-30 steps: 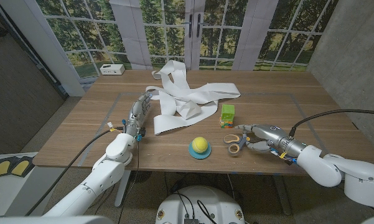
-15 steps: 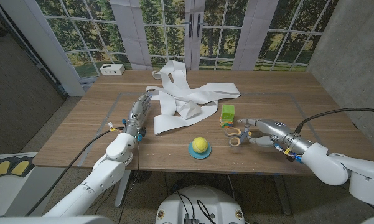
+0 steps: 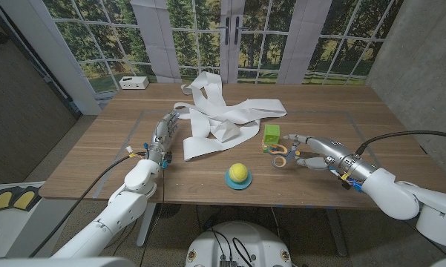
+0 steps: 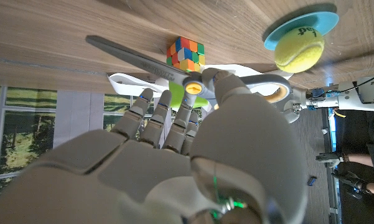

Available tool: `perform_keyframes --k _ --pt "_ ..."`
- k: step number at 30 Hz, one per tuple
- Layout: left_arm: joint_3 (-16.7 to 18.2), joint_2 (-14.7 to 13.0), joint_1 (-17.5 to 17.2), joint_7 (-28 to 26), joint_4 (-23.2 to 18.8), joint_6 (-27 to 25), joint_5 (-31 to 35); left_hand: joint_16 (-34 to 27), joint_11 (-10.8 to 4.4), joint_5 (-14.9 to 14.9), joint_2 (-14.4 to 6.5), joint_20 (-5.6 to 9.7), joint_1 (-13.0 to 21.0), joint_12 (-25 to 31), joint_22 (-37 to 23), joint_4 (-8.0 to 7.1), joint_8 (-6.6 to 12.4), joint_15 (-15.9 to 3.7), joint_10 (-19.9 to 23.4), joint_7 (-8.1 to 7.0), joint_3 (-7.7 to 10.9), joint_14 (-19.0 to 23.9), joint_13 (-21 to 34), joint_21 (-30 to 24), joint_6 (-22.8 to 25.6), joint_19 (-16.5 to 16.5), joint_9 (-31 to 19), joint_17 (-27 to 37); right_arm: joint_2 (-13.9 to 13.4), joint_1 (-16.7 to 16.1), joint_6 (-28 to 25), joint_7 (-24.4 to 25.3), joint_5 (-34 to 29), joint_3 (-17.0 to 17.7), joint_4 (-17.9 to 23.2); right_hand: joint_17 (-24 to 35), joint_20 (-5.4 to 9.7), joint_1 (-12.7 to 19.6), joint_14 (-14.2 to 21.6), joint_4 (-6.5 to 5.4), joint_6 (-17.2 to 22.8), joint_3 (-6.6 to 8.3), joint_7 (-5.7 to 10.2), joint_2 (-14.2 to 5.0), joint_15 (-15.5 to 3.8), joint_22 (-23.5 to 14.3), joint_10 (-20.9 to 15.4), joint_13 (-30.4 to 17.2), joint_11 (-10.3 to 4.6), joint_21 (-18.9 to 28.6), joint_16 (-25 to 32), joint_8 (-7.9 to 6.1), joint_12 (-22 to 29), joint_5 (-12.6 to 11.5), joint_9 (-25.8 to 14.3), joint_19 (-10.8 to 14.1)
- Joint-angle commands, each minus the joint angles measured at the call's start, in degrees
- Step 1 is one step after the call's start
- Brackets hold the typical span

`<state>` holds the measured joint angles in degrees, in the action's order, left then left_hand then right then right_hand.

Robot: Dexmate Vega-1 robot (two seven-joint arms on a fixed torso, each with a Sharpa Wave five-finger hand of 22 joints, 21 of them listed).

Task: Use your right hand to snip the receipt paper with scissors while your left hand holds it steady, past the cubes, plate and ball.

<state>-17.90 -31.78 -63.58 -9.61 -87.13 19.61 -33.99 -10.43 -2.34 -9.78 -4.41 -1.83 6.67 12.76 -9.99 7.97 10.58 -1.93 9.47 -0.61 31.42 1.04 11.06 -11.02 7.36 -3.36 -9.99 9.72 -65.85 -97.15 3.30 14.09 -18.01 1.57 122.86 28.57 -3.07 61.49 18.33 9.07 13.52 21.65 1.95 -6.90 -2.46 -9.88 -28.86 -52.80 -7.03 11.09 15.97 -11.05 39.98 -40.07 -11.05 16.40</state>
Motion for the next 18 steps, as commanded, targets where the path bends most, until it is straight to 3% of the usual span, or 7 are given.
perform_keyframes --k 1,9,18 --pt "0.4 -0.1 -0.5 0.7 -0.2 0.9 -0.4 0.2 0.22 -0.1 0.0 0.08 -0.2 -0.1 -0.1 -0.15 -0.12 -0.13 -0.2 -0.16 0.31 -0.1 0.3 -0.1 0.0 0.2 -0.1 0.2 7.1 -0.9 3.5 -3.6 -3.1 3.8 0.7 0.3 0.21 1.9 0.5 0.05 0.5 -0.12 -0.06 -1.24 -10.01 0.0 -4.7 0.1 -4.55 0.2 -0.3 0.24 9.6 -0.1 -0.2 0.2" --pt "0.2 0.1 -0.6 1.4 -0.3 1.6 -0.6 0.1 0.25 -0.1 0.0 0.04 -0.2 0.0 -0.1 -0.18 -0.01 -0.22 0.0 -0.10 0.30 0.0 0.3 -0.2 0.3 0.1 -0.1 0.2 10.5 -0.9 5.0 -5.2 -5.2 4.9 1.1 0.7 0.29 2.0 0.5 -0.02 0.6 -0.43 0.04 -1.34 -10.11 0.0 -4.4 0.6 -4.61 0.2 -0.4 0.26 9.6 0.1 -0.2 0.2" --pt "0.2 0.2 -1.0 1.7 -0.9 1.5 -1.3 0.1 0.07 -0.1 0.0 0.07 -0.2 0.1 -0.1 -0.18 0.09 -0.28 0.5 -0.09 0.33 0.2 0.3 -0.3 0.6 -0.2 -0.1 0.2 14.7 -0.2 9.7 -3.0 -7.2 5.4 -0.3 1.3 0.36 2.5 0.4 0.13 1.0 -0.88 0.50 -1.50 -10.28 0.0 -4.1 1.1 -4.36 0.2 -0.3 0.19 9.8 0.4 -0.2 0.2"
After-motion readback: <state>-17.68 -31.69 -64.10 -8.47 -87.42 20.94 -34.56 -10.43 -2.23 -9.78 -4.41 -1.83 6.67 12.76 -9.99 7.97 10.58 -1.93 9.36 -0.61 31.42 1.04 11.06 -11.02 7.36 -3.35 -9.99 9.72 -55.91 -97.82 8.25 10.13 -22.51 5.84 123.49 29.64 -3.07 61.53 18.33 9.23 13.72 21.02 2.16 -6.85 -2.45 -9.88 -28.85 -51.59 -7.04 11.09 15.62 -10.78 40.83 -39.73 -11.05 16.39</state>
